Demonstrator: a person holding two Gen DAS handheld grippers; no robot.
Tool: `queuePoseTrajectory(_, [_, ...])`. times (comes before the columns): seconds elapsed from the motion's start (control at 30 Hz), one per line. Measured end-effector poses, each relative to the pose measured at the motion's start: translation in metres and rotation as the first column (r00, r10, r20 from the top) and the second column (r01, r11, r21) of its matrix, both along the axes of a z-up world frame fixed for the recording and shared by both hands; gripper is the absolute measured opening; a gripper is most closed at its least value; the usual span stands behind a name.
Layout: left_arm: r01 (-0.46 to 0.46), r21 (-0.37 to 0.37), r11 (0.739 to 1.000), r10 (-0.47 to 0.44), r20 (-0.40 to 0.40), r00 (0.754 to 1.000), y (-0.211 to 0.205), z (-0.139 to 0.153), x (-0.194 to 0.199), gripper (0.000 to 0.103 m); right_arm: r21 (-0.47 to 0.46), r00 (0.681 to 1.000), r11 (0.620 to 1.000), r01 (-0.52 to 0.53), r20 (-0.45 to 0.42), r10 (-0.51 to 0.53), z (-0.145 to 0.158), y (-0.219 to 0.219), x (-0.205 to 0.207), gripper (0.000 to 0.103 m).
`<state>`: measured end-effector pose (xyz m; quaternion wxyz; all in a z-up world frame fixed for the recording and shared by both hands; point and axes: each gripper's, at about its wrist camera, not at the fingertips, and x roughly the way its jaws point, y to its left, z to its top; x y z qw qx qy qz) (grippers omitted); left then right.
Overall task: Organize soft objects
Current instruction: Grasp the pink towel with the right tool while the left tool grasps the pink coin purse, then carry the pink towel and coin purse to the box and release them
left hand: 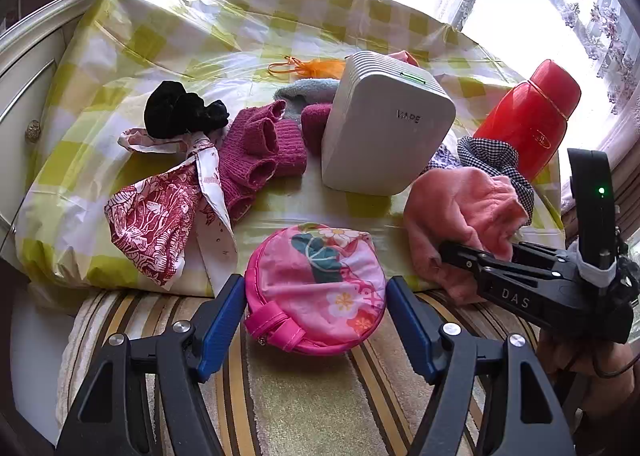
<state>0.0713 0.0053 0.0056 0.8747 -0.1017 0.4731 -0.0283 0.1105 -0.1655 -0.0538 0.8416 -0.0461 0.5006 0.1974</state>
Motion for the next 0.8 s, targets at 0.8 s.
queuePoseTrajectory(0.8, [0.082, 0.037, 0.996, -0.084, 0.068, 0.994, -0.059, 0.033, -0.023, 0.072, 0.073, 0.996, 0.996, 0.053, 0.074, -0.059, 0.040, -0.064, -0.055, 0.028])
